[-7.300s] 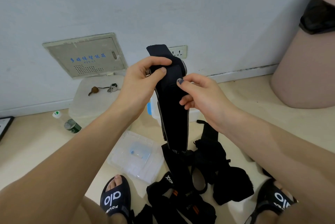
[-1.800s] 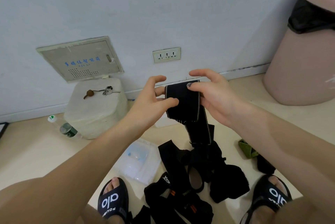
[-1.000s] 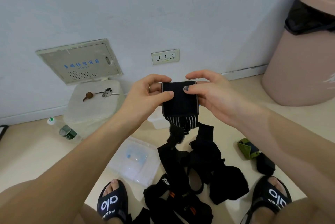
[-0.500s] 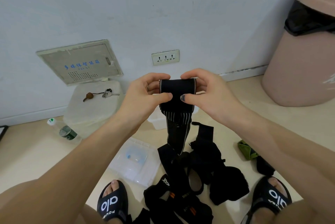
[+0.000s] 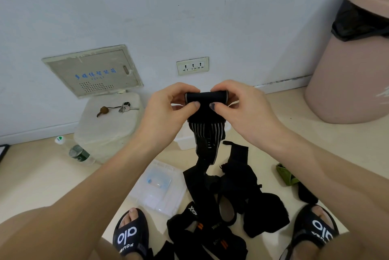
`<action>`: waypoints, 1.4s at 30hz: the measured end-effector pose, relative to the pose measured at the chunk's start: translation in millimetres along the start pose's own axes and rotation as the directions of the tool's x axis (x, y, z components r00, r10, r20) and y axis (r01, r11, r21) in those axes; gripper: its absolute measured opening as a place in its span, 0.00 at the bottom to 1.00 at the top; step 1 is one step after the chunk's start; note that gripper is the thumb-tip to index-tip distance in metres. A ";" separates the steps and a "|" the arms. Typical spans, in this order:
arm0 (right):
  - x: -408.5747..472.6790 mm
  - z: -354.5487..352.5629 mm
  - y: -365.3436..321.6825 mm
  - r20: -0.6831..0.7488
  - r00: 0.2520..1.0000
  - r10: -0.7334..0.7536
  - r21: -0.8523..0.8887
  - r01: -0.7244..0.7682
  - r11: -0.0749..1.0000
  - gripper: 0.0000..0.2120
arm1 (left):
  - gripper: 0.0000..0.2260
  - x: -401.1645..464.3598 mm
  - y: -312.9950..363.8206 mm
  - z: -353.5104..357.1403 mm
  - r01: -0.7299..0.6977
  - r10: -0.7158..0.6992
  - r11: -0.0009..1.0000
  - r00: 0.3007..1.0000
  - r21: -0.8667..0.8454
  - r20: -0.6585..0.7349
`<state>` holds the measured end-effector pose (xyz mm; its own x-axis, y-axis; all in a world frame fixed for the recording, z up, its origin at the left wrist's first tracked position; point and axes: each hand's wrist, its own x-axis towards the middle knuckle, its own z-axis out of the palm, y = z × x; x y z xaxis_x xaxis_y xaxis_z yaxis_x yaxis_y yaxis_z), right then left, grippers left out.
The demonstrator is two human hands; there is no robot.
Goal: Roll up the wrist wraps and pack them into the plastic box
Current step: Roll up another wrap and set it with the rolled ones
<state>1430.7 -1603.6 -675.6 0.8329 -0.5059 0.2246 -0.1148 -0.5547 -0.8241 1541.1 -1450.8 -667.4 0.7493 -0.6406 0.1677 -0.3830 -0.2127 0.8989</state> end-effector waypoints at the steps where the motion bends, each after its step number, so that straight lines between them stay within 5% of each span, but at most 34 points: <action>1: 0.2 0.3 0.1 0.000 1.000 -0.003 -0.005 0.003 1.000 0.09 | 0.09 0.2 0.0 0.5 -0.008 0.008 1.000 1.000 0.011 -0.004; 11: 5.9 -0.6 2.1 0.031 1.000 0.003 -0.044 -0.001 0.999 0.04 | 0.05 2.5 -2.5 -1.1 -0.016 0.015 0.999 1.000 0.051 0.023; 22: 5.9 -9.4 -8.1 0.174 0.972 0.155 0.451 -0.219 0.865 0.08 | 0.06 1.9 2.4 4.8 0.094 -0.073 0.954 0.994 -0.286 0.084; 30: 6.7 -3.3 -5.8 0.200 0.948 0.249 0.582 -0.319 0.748 0.10 | 0.09 -1.2 1.4 11.0 0.094 -0.068 0.960 0.992 -0.264 0.105; 38: 3.4 1.7 -6.8 0.163 0.972 0.172 0.429 -0.227 0.874 0.09 | 0.08 0.5 -6.8 19.8 0.167 -0.152 0.937 0.986 -0.307 0.072; 42: 0.6 4.3 -9.0 0.118 0.985 0.123 0.358 -0.158 0.920 0.21 | 0.07 -0.1 -6.6 22.7 0.205 -0.173 0.918 0.977 -0.339 0.123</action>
<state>1434.6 -1596.1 -670.3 0.8704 -0.4888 0.0586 -0.0433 -0.1946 -0.9799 1531.3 -1466.1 -682.5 0.7317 -0.6803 -0.0415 -0.0150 -0.0769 0.9969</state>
